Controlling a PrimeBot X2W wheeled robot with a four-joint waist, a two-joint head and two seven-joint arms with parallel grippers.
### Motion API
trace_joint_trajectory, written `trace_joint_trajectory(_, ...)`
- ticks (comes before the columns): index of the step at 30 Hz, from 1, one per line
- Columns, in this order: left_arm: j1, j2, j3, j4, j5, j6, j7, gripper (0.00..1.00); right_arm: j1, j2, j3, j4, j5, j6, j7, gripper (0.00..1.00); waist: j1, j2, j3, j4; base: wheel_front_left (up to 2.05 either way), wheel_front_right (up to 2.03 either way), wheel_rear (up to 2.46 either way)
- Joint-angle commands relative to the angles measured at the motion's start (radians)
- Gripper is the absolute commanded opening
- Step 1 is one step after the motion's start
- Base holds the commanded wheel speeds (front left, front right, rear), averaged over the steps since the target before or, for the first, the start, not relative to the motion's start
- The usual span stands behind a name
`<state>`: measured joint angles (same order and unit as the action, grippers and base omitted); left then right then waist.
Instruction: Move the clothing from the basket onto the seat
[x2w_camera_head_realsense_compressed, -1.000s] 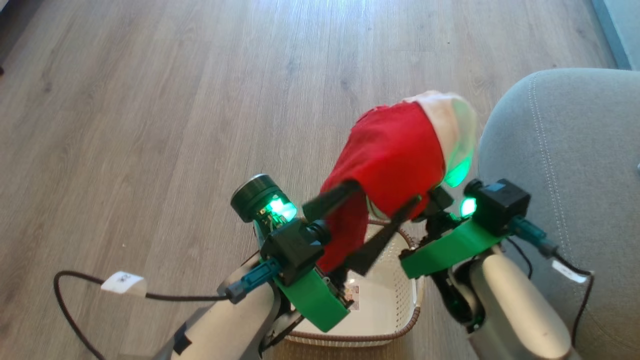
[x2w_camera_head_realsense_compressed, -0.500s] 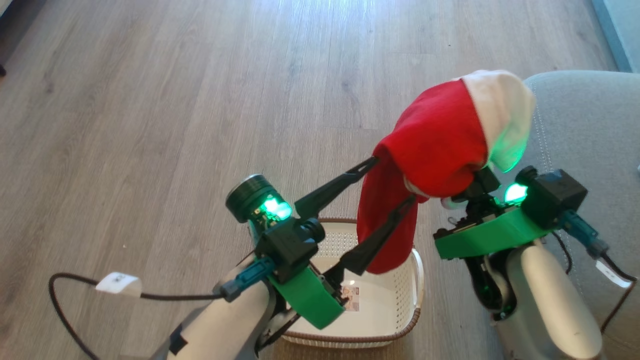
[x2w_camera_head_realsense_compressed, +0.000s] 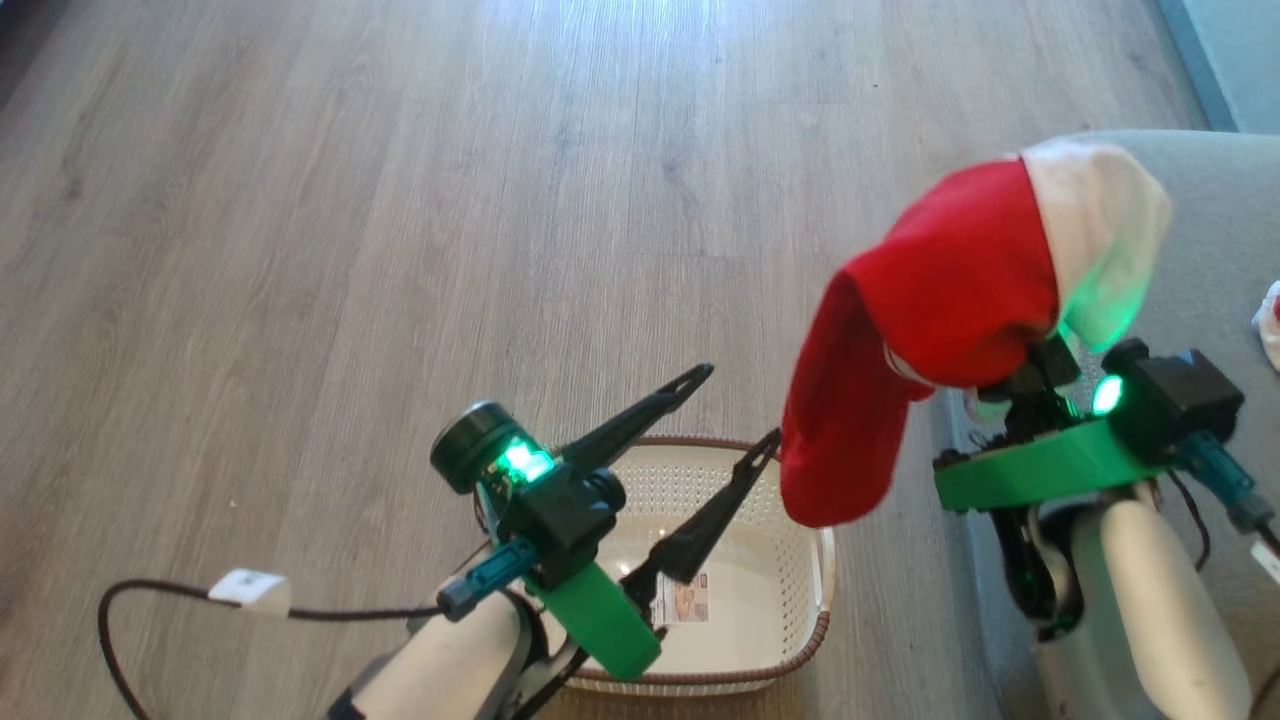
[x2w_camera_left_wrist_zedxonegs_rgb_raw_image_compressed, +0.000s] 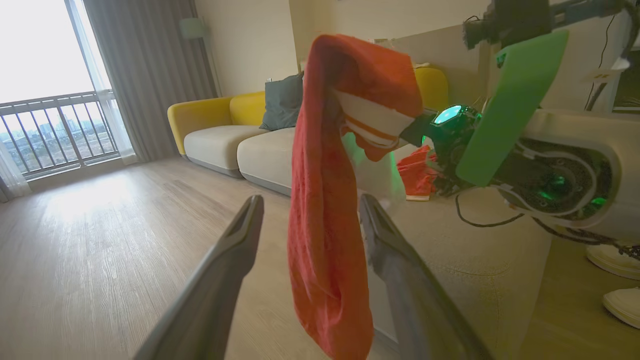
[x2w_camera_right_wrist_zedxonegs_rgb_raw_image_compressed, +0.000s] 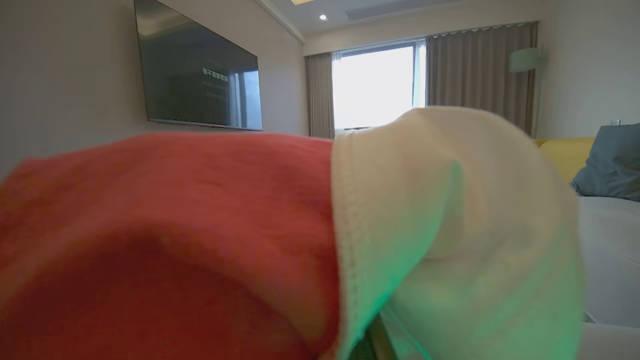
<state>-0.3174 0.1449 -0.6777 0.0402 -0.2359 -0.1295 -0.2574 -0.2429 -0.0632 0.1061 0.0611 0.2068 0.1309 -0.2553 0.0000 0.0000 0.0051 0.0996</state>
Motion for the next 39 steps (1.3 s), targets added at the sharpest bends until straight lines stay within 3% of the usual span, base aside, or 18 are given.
trace_joint_trajectory(1, -0.012, 0.015, 0.04, -0.021, 0.004, -0.001, -0.004, 1.0, -0.001, 0.013, 0.006, -0.027, -0.012, 0.0, -0.006, 0.0, 0.0, 0.0, -0.002, -0.003, 0.0, 0.0, 0.0)
trace_joint_trajectory(23, 0.091, 0.024, -0.032, 0.07, 0.014, -0.001, -0.004, 1.0, 0.153, 0.013, -0.268, 0.069, -0.033, 0.0, -0.006, 0.0, 0.0, 0.0, -0.003, -0.019, 0.0, 0.0, 0.0)
trace_joint_trajectory(39, 0.099, 0.009, -0.028, 0.092, 0.035, -0.001, -0.004, 1.0, 0.165, 0.013, -0.296, 0.062, -0.062, 0.0, -0.006, 0.0, 0.0, 0.0, 0.01, -0.015, 0.0, 0.0, 0.0)
